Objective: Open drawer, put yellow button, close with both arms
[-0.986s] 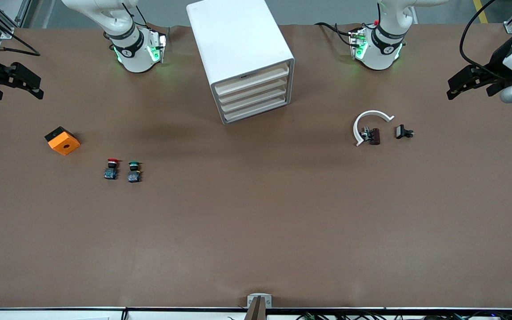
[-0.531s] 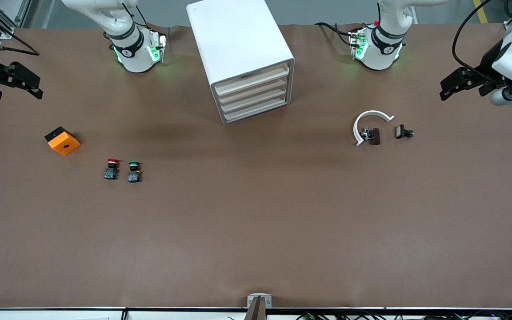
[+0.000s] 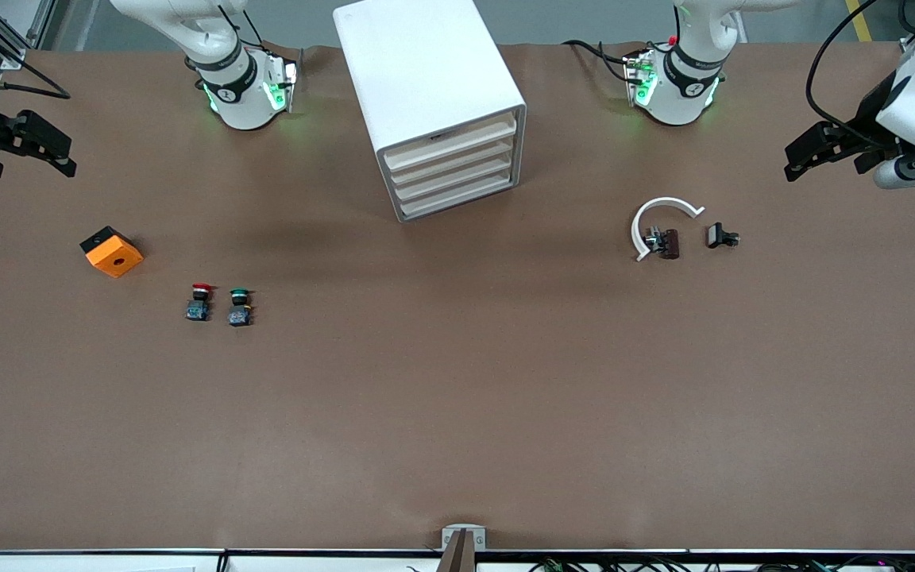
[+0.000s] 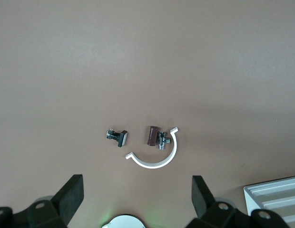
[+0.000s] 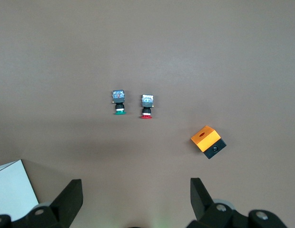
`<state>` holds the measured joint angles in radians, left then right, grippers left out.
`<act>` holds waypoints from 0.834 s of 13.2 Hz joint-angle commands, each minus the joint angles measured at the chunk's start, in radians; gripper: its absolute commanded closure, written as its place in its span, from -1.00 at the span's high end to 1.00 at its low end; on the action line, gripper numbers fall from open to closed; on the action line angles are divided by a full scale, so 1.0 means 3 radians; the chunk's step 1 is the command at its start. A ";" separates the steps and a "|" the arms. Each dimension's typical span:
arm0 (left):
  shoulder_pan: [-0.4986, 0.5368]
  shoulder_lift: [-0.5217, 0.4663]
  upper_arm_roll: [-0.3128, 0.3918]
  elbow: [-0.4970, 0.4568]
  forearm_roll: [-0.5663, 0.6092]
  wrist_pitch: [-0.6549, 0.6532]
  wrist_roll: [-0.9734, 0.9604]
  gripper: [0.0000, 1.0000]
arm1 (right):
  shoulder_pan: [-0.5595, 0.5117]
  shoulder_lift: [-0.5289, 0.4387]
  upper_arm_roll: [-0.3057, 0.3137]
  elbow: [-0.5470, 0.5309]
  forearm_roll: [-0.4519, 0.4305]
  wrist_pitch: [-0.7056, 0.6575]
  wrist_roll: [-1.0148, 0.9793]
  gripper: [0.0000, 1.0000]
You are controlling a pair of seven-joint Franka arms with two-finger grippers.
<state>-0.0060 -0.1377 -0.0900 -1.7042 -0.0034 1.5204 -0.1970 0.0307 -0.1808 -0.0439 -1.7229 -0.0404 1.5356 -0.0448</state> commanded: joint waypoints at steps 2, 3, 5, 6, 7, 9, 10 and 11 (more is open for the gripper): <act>0.0051 0.0019 -0.0032 0.0087 0.0011 -0.0072 -0.0013 1.00 | -0.0015 0.0030 0.0008 0.0088 0.0032 -0.0062 -0.0009 1.00; 0.0051 0.0024 -0.0032 0.0097 0.0011 -0.0082 -0.0008 1.00 | -0.0015 0.0030 0.0008 0.0088 0.0032 -0.0062 -0.0009 1.00; 0.0051 0.0030 -0.0032 0.0138 0.0011 -0.0083 -0.0003 1.00 | -0.0015 0.0030 0.0008 0.0083 0.0038 -0.0062 -0.0009 1.00; 0.0051 0.0035 -0.0032 0.0138 0.0011 -0.0083 -0.0008 1.00 | -0.0015 0.0030 0.0008 0.0088 0.0033 -0.0062 -0.0009 1.00; 0.0051 0.0035 -0.0032 0.0143 0.0011 -0.0083 -0.0008 1.00 | -0.0015 0.0030 0.0008 0.0088 0.0032 -0.0062 -0.0009 1.00; 0.0056 0.0035 -0.0012 0.0153 0.0011 -0.0083 -0.0008 1.00 | -0.0015 0.0030 0.0008 0.0088 0.0032 -0.0062 -0.0009 1.00; 0.0056 0.0035 -0.0012 0.0153 0.0001 -0.0083 -0.0013 1.00 | -0.0015 0.0030 0.0008 0.0088 0.0032 -0.0062 -0.0009 1.00; 0.0056 0.0035 -0.0012 0.0153 0.0001 -0.0083 -0.0013 1.00 | -0.0015 0.0030 0.0008 0.0088 0.0032 -0.0062 -0.0009 1.00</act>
<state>0.0021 -0.1371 -0.0879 -1.6841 -0.0034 1.5156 -0.1968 0.0307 -0.1808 -0.0439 -1.7216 -0.0404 1.5356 -0.0448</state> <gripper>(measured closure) 0.000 0.000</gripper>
